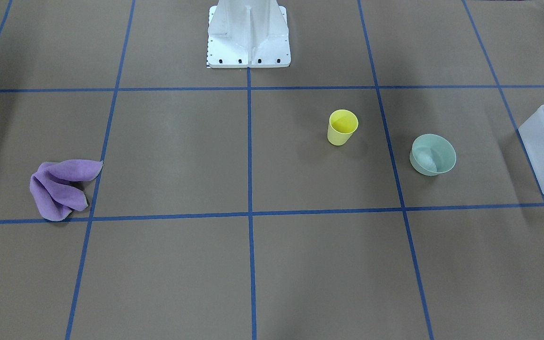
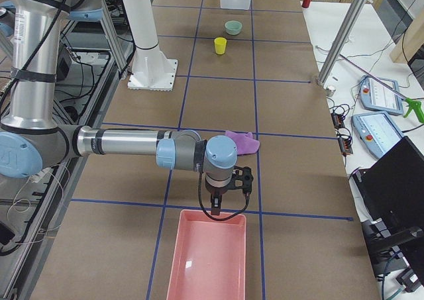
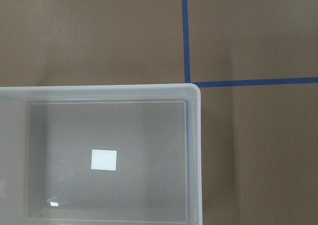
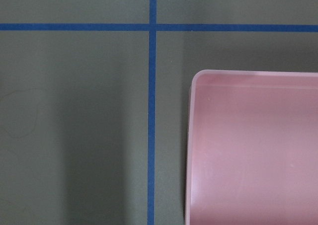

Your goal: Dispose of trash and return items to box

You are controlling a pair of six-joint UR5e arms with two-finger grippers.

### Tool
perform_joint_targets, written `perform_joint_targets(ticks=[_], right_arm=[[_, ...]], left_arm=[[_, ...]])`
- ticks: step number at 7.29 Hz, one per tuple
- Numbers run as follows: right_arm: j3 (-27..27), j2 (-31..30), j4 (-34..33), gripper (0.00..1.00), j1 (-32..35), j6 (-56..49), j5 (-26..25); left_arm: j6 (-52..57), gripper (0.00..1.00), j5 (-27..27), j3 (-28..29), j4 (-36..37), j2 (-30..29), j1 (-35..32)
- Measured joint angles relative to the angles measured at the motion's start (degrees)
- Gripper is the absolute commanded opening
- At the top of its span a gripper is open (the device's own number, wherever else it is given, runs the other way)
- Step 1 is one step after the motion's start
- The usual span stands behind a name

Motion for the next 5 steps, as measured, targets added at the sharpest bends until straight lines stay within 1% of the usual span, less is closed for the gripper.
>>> perform_joint_targets(ticks=[1,2,4,5], right_arm=[[0.1,0.0,0.0,1.0,0.0,-0.1,0.0],[0.2,0.1,0.0,1.0,0.0,-0.1,-0.1],[0.4,0.2,0.0,1.0,0.0,-0.2,-0.1],[0.4,0.1,0.0,1.0,0.0,-0.2,-0.1]], left_arm=[[-2.8,0.98,-1.1,-0.5,-1.2,-0.5,3.4],[-7.8,0.98,-1.3,-1.3,-2.7,-1.4,7.1],[-23.4,0.98,-0.8,-4.0,-4.0,-4.2,15.9],[-31.2,0.98,0.7,-4.7,-4.2,-6.4,20.7]])
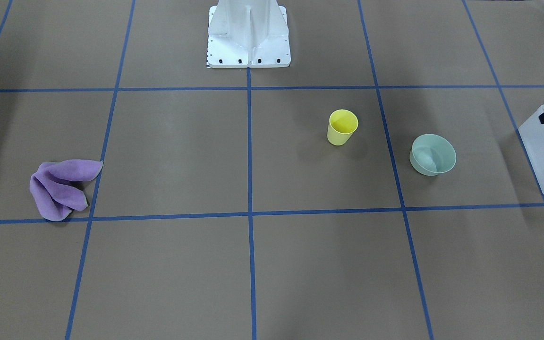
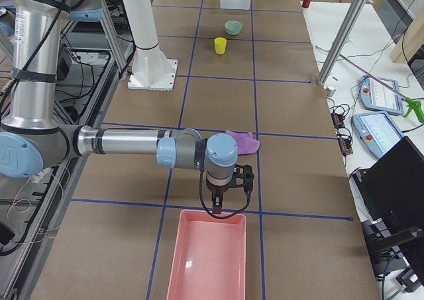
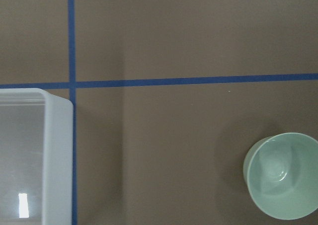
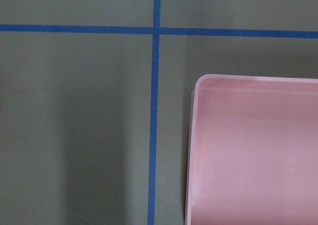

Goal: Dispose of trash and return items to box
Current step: 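Reach the left gripper to the pale green bowl and grasp it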

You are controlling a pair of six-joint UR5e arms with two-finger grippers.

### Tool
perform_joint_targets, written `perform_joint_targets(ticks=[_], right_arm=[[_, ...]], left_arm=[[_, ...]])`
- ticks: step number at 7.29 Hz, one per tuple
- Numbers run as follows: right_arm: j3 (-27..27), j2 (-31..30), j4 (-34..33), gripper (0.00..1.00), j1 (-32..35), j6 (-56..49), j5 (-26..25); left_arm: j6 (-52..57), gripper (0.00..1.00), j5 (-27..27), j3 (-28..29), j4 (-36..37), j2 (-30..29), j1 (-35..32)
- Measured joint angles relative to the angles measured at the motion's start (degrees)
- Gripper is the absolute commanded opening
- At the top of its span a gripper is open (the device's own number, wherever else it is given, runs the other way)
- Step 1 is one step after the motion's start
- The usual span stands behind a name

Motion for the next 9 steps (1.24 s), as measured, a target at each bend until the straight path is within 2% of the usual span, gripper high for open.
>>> perform_joint_targets(ticks=[2,4,6,7,8,9], right_arm=[[0.1,0.0,0.0,1.0,0.0,0.0,0.0],[0.1,0.1,-0.1,1.0,-0.1,0.1,0.1],[0.0,0.1,0.0,1.0,-0.2,0.2,0.0],[0.1,0.1,0.0,1.0,-0.3,0.2,0.0],[0.1,0.2,0.0,1.0,-0.3,0.2,0.0],[0.1,0.2,0.0,1.0,-0.3,0.2,0.0]], left_arm=[[-11.4,0.98,5.6,0.0,-0.2,-4.1,9.7],[-17.3,0.97,8.6,2.4,-1.8,-7.4,15.5],[-23.0,0.97,9.3,8.6,-11.4,-9.0,18.6],[-24.4,0.74,9.6,11.4,-15.5,-9.6,19.3],[-24.9,0.21,10.1,13.0,-17.2,-10.2,19.9],[-25.1,0.02,10.4,13.7,-17.9,-10.4,20.2]])
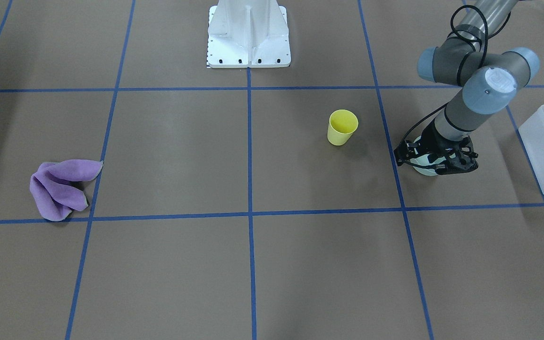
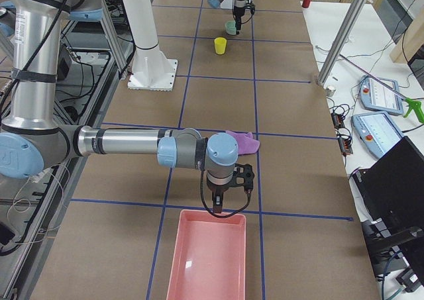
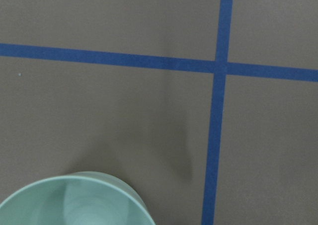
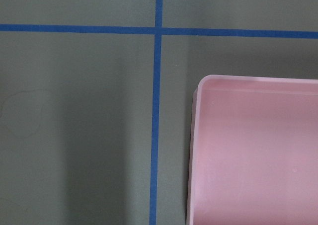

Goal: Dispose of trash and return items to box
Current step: 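Reach the left gripper to the pale green bowl and grasp it, then carry the green bowl with the left gripper into the clear bin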

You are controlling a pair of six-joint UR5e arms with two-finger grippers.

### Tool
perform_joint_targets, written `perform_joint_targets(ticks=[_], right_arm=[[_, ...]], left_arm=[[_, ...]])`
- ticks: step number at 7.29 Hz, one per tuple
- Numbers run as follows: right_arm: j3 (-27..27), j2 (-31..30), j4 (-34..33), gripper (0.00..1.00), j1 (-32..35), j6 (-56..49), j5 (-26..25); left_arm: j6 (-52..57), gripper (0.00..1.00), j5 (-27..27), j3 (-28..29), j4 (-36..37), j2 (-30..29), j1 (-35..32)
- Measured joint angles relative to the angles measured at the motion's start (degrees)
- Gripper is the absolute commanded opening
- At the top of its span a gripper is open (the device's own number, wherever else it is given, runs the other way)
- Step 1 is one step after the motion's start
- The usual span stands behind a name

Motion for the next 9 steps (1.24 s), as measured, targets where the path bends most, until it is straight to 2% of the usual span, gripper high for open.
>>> perform_joint_targets(ticks=[4,7,9], right_arm=[[0.0,0.1,0.0,1.0,-0.1,0.1,0.0],[0.0,0.3,0.0,1.0,-0.2,0.2,0.1],[0.0,0.4,0.0,1.0,-0.3,0.3,0.0]], left_arm=[[-0.3,0.0,-0.7,-1.3,1.1,0.7,-0.2],[4.6,0.0,-5.6,-11.7,16.7,0.3,-6.2],[20.3,0.0,-6.2,-14.7,24.6,2.6,-13.9]])
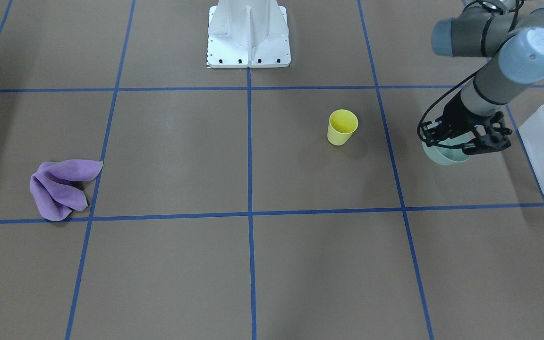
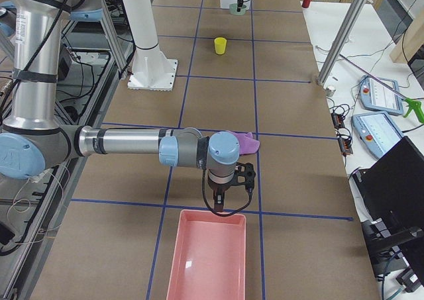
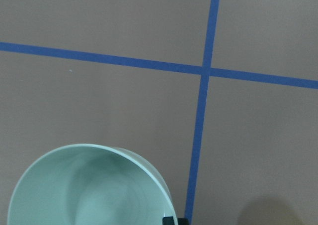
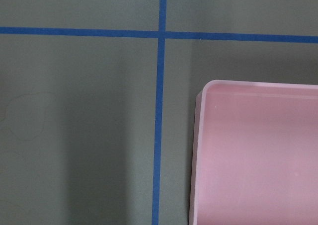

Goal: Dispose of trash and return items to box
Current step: 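Carry the green bowl with the left gripper into the clear bin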

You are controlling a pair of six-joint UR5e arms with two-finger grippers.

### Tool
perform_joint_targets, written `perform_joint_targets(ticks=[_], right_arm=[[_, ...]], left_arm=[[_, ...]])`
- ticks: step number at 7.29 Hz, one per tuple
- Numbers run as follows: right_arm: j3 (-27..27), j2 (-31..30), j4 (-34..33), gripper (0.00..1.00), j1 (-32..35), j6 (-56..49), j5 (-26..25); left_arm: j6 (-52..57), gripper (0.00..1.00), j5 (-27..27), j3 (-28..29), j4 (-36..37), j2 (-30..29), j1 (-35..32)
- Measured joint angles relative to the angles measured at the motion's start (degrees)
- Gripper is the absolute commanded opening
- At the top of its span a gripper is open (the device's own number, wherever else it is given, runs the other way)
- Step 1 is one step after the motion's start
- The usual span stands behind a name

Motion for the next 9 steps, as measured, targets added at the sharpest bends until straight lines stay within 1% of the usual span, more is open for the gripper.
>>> perform_joint_targets(ticks=[1,2,3,4,5,6,7,9], right_arm=[[0.0,0.0,0.0,1.0,-0.2,0.0,0.0],[0.0,0.1,0.0,1.0,-0.5,0.0,0.0],[0.0,0.1,0.0,1.0,-0.7,0.0,0.0],[0.0,0.1,0.1,1.0,-0.9,0.0,0.0],[0.0,0.2,0.1,1.0,-1.1,0.0,0.0],[0.0,0.1,0.5,1.0,-1.2,0.0,0.0],[-0.1,0.1,1.4,1.0,-1.2,0.1,0.0],[-0.2,0.0,2.1,1.0,-1.4,0.2,0.0]], left_arm=[[9.7,0.0,0.1,0.7,1.8,1.6,-4.9],[19.8,0.0,0.3,3.0,2.9,2.9,-10.3],[29.0,0.0,0.3,6.7,3.3,3.5,-15.3],[37.4,0.0,0.2,11.9,3.2,3.6,-19.5],[42.6,0.0,0.0,16.5,2.9,3.7,-22.3],[44.6,0.0,-0.1,19.7,2.1,4.0,-23.7],[43.9,0.0,-0.2,21.8,-0.5,4.8,-24.2],[37.3,0.0,-0.2,24.1,-9.6,7.9,-24.3]])
